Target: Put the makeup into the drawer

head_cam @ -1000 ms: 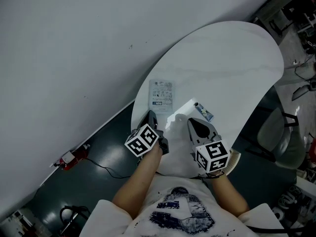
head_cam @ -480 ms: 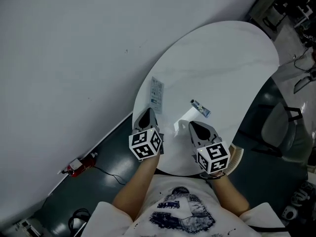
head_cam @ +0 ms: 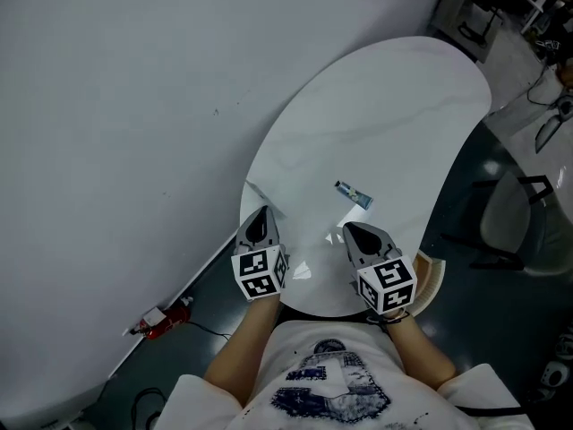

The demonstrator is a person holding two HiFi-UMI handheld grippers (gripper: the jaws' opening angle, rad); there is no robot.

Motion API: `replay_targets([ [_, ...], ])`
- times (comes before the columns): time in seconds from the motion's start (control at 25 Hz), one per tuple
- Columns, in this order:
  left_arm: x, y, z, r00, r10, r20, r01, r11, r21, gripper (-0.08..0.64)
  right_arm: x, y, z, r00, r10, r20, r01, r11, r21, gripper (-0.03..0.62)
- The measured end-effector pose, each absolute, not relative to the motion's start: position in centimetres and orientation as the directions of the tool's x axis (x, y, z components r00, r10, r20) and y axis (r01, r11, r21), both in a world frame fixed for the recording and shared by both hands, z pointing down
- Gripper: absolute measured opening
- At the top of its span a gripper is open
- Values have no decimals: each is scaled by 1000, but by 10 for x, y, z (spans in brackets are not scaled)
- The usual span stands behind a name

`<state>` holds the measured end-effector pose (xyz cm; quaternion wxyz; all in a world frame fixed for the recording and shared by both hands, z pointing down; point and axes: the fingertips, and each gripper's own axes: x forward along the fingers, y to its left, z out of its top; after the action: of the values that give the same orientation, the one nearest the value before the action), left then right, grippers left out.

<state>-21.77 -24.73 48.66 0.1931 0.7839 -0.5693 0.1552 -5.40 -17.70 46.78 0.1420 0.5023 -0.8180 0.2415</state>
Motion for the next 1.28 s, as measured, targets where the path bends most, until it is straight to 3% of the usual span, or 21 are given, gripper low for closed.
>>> replay_targets([
  [0.48, -198, -211, 463, 394, -812, 431, -911, -406, 68, 37, -41, -148, 463, -450, -774, 445, -892, 360, -274, 20],
  [1.28, -176, -187, 424, 636, -677, 370, -743, -667, 56, 37, -38, -108, 437, -221, -875, 430, -964, 130, -231, 20],
])
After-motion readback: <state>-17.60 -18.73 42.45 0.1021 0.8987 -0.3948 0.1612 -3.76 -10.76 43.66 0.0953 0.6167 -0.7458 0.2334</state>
